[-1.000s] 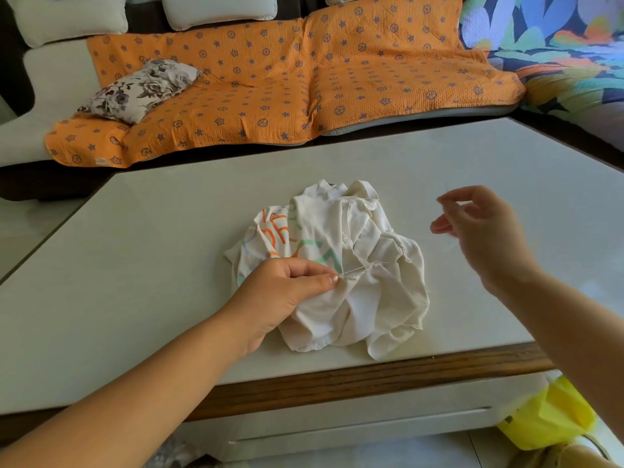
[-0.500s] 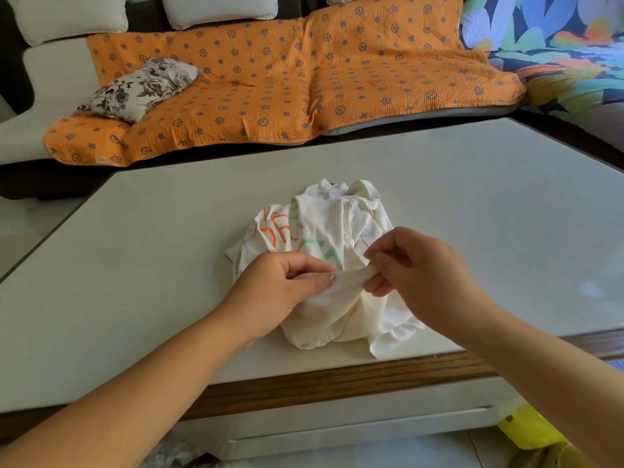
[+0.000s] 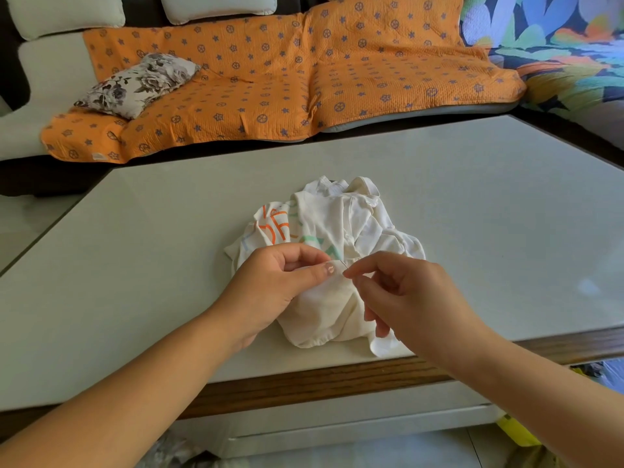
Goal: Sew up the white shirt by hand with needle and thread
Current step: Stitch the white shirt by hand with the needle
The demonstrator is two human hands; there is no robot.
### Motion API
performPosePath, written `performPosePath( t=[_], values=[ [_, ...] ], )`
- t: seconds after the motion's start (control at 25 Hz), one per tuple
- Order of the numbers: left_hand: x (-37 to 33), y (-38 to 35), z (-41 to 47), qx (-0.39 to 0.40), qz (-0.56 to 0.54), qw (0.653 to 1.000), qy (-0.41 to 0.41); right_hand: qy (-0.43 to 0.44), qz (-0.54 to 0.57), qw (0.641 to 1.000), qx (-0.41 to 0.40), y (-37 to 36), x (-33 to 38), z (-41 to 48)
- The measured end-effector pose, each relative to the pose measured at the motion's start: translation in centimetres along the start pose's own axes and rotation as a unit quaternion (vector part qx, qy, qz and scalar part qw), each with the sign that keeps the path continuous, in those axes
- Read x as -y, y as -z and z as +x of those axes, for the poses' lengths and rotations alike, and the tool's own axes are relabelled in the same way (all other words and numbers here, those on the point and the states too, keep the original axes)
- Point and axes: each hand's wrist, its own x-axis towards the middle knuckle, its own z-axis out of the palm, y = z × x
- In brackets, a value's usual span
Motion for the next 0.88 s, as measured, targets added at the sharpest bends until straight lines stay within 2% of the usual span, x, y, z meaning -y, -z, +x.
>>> performPosePath(
  t=[0.52,0.88],
  values=[
    [0.11,0.1,-0.2,0.008,0.001,1.0,-0.018,-0.023,0.002,1.0,0.011,-0.37,-0.12,0.61],
    [0.05,-0.72,-0.61,-0.022,0.082,0.995,-0.061,-0.04,0.058,0.998,-0.002,-0.91,0.17,1.03]
  ],
)
